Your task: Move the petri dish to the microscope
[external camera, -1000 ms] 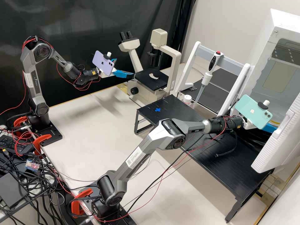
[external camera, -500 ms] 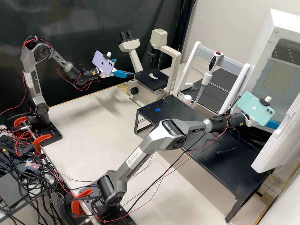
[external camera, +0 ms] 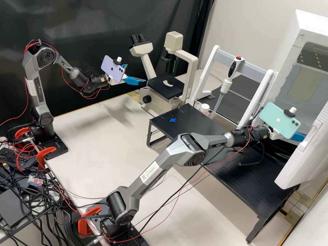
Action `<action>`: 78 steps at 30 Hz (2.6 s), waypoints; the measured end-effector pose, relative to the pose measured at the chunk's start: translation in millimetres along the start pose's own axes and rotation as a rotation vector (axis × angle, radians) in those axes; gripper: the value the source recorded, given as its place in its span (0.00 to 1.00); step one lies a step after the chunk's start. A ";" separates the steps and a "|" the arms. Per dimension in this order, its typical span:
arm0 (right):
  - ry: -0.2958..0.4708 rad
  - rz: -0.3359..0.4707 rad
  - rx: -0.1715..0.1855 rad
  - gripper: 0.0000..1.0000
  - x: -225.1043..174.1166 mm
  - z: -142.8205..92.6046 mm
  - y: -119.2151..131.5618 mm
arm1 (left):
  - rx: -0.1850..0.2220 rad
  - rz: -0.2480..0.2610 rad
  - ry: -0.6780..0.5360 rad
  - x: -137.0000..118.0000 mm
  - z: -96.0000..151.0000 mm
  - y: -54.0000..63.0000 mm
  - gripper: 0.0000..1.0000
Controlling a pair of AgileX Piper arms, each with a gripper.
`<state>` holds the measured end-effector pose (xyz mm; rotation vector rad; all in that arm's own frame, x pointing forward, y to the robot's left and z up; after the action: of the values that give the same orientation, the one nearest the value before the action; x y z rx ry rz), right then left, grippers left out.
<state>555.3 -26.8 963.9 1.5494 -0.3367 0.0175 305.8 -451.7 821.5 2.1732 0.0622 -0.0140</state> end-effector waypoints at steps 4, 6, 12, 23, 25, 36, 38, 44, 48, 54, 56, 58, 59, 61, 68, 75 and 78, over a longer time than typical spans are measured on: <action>0.003 -0.001 0.003 1.00 0.5 0.9 0.2 | 0.000 0.000 0.000 0.0 0.0 0.0 1.00; 0.010 -0.001 -0.005 1.00 1.1 0.6 1.0 | 0.000 0.000 0.000 0.0 0.0 0.0 1.00; 0.012 -0.012 0.001 0.00 1.8 2.1 3.2 | 0.000 0.000 0.000 0.0 0.0 0.0 1.00; 0.023 -0.033 0.015 0.00 3.9 3.8 4.7 | 0.000 0.000 0.000 0.0 0.0 0.0 1.00; 0.022 -0.033 0.022 0.00 3.9 3.8 4.7 | 0.000 0.000 0.000 0.0 0.0 0.0 1.00; 0.009 -0.039 0.027 0.00 4.0 6.9 6.1 | 0.000 0.000 0.000 0.0 0.0 0.0 1.00; 0.006 -0.039 0.027 0.00 4.0 8.4 6.3 | 0.000 0.000 0.000 0.0 0.0 0.0 1.00; 0.003 -0.040 0.027 0.00 2.2 12.5 3.3 | 0.000 0.000 0.000 0.0 0.0 0.0 1.00; 0.006 -0.033 0.027 0.00 -0.4 13.6 4.4 | 0.000 0.000 0.000 0.0 0.0 0.0 1.00; -0.005 -0.043 0.032 0.00 -5.0 14.1 4.8 | 0.000 0.000 0.000 0.0 0.0 0.0 1.00; -0.008 -0.042 0.027 0.00 -6.7 15.9 6.1 | 0.000 0.000 0.000 0.0 0.0 0.0 1.00; -0.007 -0.041 0.017 0.00 -9.0 17.3 6.6 | 0.000 0.000 0.000 0.0 0.0 0.0 1.00; -0.006 -0.037 0.017 0.00 -10.8 17.6 8.1 | 0.000 0.000 0.000 0.0 0.0 0.0 1.00; -0.005 -0.030 0.030 0.00 -14.0 19.3 10.4 | 0.000 0.000 0.000 0.0 0.0 0.0 1.00; 0.009 0.004 0.016 0.00 -37.1 25.5 27.1 | 0.000 0.000 0.000 0.0 0.0 0.0 1.00; 0.014 0.046 0.035 0.00 -72.9 39.0 47.8 | 0.000 0.000 0.000 0.0 0.0 0.0 1.00; 0.037 0.077 0.056 0.00 -93.8 40.9 54.5 | 0.000 0.000 0.000 0.0 0.0 0.0 1.00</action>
<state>445.5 -46.5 995.5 1.5891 -0.3694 0.1168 305.8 -451.7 821.5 2.1732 0.0622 -0.0140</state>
